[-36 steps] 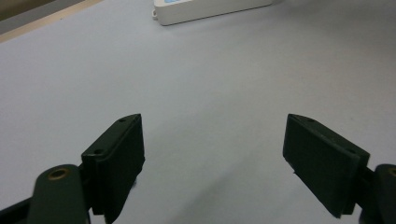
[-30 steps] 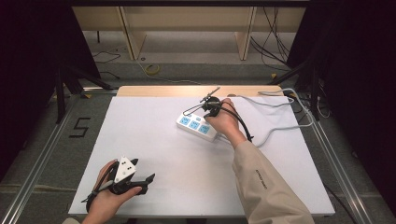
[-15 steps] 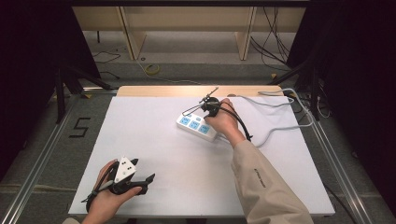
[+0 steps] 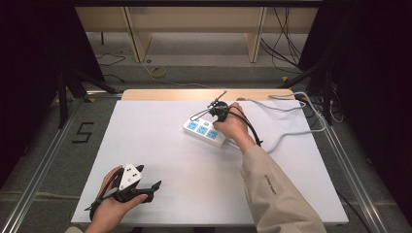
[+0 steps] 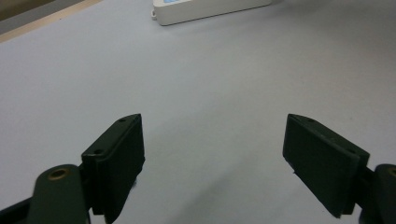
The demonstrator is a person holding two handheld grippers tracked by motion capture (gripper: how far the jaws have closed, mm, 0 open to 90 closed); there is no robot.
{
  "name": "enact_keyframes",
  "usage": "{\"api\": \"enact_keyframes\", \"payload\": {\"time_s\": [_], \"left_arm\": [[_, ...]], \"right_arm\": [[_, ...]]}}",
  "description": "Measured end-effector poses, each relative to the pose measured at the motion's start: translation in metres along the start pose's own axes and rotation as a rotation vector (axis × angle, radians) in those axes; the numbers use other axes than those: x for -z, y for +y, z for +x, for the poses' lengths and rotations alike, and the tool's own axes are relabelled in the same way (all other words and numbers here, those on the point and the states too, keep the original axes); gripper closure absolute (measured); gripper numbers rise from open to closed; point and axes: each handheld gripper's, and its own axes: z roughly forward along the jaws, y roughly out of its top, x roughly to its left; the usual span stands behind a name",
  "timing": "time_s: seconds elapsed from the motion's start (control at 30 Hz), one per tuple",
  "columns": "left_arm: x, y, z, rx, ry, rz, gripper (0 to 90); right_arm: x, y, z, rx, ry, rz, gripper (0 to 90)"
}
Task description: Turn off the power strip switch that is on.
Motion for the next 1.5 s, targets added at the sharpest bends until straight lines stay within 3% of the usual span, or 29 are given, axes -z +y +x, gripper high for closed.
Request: {"api": "enact_keyframes", "payload": {"time_s": [0.73,1.5], "left_arm": [[-0.0001,0.0002,0.0002,-0.005,-0.001,0.003,20.6],[0.0001,0.0003,0.0001,-0.009,0.001,0.004,20.6]], "right_arm": [[-0.0005,0.0064,0.0030,0.009,-0.018,0.053,90.0],[-0.0007,0.0066,0.0022,-0.007,-0.012,0.056,90.0]]}}
